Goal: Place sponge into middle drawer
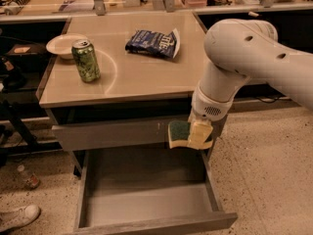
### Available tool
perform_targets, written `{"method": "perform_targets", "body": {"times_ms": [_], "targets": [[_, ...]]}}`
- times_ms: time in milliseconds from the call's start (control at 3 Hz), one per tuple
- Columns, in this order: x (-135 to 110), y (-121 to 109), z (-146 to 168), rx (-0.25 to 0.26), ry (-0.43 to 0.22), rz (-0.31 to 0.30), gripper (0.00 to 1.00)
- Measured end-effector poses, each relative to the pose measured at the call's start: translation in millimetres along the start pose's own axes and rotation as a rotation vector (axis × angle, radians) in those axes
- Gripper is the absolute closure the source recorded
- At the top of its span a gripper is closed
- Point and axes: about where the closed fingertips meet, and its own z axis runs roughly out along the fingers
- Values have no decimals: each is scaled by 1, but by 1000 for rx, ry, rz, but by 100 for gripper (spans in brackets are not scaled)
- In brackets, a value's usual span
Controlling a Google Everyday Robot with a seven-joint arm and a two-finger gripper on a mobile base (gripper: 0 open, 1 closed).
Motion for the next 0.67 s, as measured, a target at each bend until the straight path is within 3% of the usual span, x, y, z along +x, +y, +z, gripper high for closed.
{"method": "perform_targets", "body": {"times_ms": [333,667], "targets": [[2,11,26,-44,-21,28,100],[-4,34,90,-123,-77,110,100]]}}
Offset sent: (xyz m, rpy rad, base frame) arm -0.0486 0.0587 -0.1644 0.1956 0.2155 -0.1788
